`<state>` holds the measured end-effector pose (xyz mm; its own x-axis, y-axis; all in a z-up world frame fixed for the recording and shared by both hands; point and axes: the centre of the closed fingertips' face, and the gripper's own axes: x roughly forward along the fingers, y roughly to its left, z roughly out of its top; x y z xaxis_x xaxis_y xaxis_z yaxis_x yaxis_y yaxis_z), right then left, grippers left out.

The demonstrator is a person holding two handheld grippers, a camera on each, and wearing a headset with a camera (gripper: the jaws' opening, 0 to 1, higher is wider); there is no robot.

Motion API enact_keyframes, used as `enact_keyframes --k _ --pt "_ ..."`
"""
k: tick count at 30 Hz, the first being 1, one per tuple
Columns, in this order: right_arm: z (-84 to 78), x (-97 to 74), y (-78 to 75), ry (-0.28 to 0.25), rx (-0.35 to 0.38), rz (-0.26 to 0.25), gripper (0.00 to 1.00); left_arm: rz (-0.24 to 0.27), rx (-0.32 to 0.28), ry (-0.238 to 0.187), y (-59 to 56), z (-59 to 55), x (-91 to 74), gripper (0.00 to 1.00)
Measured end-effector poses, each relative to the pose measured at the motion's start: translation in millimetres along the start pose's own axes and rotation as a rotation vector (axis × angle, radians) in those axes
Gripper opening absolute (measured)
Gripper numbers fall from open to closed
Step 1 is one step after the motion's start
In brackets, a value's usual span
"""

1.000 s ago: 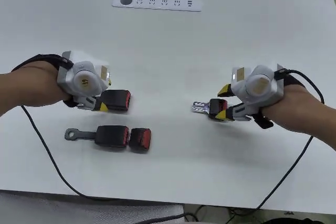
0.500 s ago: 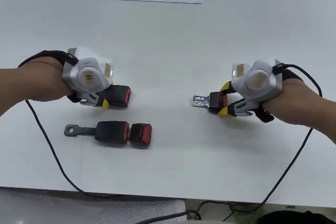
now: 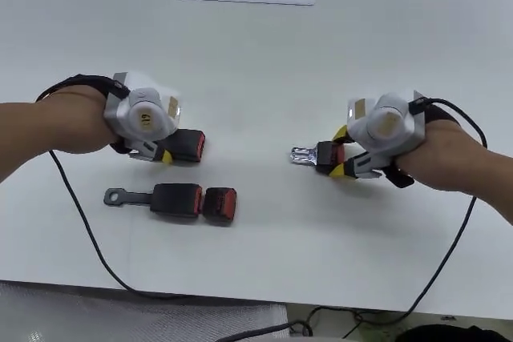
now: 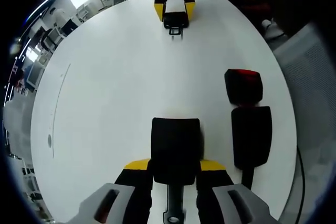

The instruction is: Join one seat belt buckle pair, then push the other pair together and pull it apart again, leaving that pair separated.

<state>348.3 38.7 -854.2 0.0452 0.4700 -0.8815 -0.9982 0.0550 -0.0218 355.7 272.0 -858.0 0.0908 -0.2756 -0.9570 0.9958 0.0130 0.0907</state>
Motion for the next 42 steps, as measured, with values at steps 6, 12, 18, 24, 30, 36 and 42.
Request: enact_keyframes --k 6,12,18,24,30,36,42 --pt "17.6 9.3 -1.6 -0.010 -0.011 -0.009 0.33 0.004 -0.004 0.006 -0.2 -0.2 -0.2 0.33" --pt "40.5 21.5 -0.7 -0.019 -0.014 -0.010 0.33 0.011 -0.016 0.003 0.1 -0.4 -0.6 0.33" --pt "64.3 37.4 2.6 -0.025 -0.021 -0.004 0.33 0.012 -0.015 0.005 0.0 -0.4 -0.4 0.32" --pt "83.7 51.7 5.9 -0.023 -0.020 -0.003 0.33 0.014 -0.017 0.007 0.0 -0.5 -0.4 0.32" --pt "101.6 62.0 3.9 -0.023 -0.014 -0.003 0.33 0.017 -0.009 0.015 -0.1 -0.4 -0.1 0.32" --pt "116.3 70.7 1.9 -0.020 -0.018 0.003 0.33 0.017 -0.011 0.016 0.0 -0.3 -0.2 0.32" --pt "118.6 71.4 1.6 -0.014 -0.022 0.004 0.33 0.018 -0.023 0.015 0.1 -0.4 -0.3 0.32"
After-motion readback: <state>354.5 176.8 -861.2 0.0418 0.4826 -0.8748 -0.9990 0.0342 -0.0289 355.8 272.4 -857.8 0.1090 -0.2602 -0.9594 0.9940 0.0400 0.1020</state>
